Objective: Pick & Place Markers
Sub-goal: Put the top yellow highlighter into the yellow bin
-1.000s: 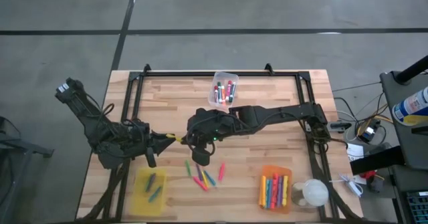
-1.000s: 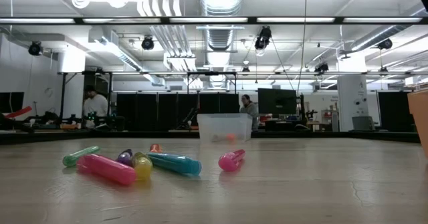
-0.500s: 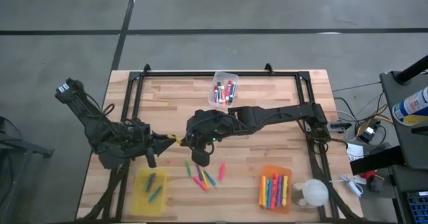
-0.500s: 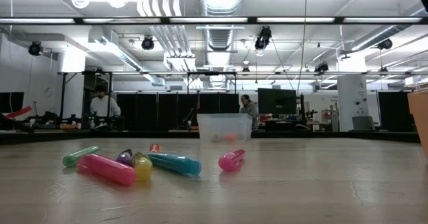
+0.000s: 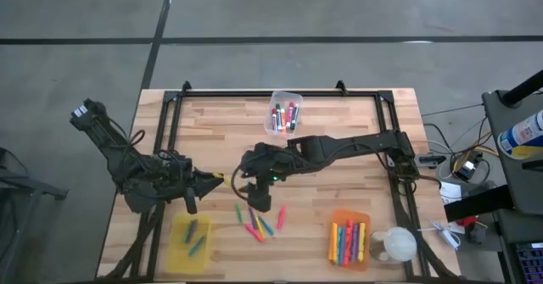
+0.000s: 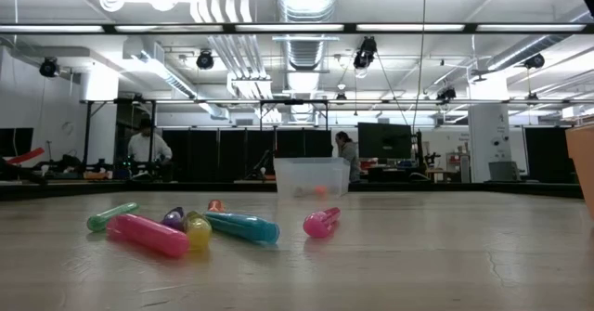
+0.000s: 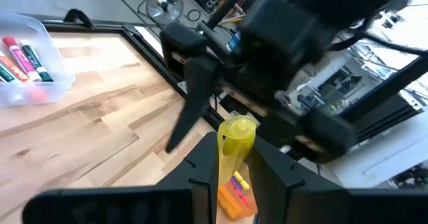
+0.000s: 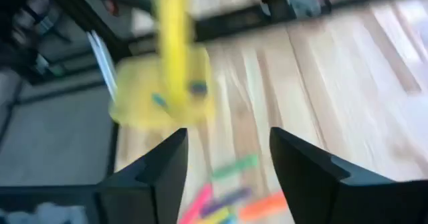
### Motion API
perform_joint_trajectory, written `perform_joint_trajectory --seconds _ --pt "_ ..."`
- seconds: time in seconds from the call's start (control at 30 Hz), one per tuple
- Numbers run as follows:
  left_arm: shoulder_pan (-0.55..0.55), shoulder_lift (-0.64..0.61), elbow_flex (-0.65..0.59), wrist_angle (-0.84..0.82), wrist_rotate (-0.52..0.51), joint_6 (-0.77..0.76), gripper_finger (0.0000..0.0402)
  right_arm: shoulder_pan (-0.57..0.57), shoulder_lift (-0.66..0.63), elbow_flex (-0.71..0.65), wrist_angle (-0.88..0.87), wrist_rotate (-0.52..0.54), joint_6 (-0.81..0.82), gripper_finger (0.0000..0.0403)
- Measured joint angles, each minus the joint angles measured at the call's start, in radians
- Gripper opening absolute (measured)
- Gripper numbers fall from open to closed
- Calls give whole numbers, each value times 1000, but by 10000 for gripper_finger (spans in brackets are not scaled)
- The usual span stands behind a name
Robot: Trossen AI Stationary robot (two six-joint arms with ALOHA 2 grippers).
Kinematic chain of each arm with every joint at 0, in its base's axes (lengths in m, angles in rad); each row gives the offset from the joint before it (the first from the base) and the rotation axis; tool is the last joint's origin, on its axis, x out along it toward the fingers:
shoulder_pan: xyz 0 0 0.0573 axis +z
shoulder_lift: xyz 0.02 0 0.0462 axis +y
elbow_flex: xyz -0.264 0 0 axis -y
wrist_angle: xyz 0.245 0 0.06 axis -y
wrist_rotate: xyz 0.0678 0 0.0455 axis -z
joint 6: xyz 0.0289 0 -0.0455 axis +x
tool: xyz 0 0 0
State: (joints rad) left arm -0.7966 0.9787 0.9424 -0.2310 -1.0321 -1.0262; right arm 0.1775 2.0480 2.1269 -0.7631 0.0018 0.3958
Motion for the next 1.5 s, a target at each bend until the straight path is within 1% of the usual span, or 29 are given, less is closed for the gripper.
perform_joint_trajectory --seconds 0.13,0.33,0.4,0.5,0.57,0.7,0.8,0.97,1.07,1.17,1.33,1.43,1.5 --pt "-1 -8 0 -4 15 0 64 5 0 0 -107 1 1 219" --pt "0 -14 2 -17 39 -28 64 10 -3 0 -270 -1 -10 221" --pt "0 -16 2 -45 85 -87 64 10 -3 0 -333 -1 -30 221" --pt "0 -13 2 -106 162 -251 64 10 -3 -4 -393 1 -60 221" --pt "-2 -4 2 -153 250 -371 64 10 -3 -11 -414 1 -81 221" --pt "-10 53 2 -262 498 -680 64 10 -3 -35 -440 1 -116 221" --pt "-31 121 2 -303 675 -870 64 10 -4 -63 -457 1 -131 221" --pt "-79 250 1 -364 937 -1102 64 10 -4 -122 -453 1 -146 221" --pt "-108 316 0 -403 1043 -1205 64 10 -4 -160 -453 0 -174 221" --pt "-115 361 0 -429 1056 -1236 64 10 -4 -197 -449 -1 -215 221" --pt "-101 413 -1 -548 1059 -1274 64 10 -4 -245 -445 -2 -235 221" --pt "-99 429 -1 -556 1099 -1275 64 12 -5 -264 -445 -2 -235 221" --pt "-99 435 -1 -561 1105 -1280 64 15 -5 -274 -445 -3 -235 221"
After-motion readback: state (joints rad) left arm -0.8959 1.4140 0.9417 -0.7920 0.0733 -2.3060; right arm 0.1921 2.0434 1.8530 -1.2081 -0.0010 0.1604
